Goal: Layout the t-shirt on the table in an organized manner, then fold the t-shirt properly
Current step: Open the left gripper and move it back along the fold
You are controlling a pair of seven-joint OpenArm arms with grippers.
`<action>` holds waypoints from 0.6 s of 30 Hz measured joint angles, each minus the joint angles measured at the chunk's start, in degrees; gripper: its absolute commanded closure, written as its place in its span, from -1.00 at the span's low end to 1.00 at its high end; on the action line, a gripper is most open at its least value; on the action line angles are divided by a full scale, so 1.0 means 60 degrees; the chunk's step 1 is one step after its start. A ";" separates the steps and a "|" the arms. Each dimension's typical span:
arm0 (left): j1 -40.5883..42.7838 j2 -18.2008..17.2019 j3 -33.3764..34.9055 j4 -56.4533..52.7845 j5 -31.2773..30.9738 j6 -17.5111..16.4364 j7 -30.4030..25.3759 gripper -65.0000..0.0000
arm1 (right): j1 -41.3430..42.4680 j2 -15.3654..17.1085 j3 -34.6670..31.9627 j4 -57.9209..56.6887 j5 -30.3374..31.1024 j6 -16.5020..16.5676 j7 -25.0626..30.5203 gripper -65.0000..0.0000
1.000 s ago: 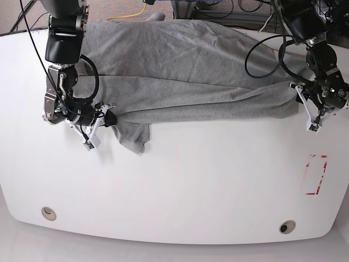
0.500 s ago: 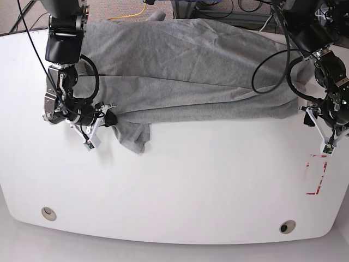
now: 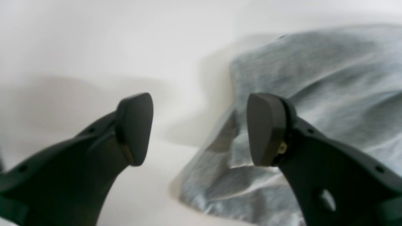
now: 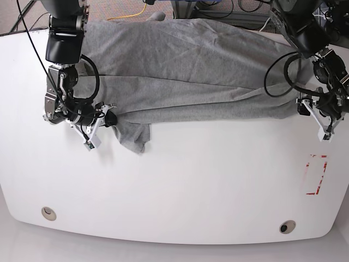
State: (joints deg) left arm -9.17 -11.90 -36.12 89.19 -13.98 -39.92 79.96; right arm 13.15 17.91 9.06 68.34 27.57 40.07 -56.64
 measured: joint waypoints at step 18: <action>0.1698 -0.0703 0.0000 0.0215 -0.3118 0.0000 0.0135 -0.34 | -0.0007 0.0000 0.0000 0.0015 0.0011 0.0000 -0.0004 0.99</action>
State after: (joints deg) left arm 1.02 -16.12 -36.12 90.48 -32.69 -39.92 80.77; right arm 13.10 17.91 9.06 68.42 27.64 40.07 -56.66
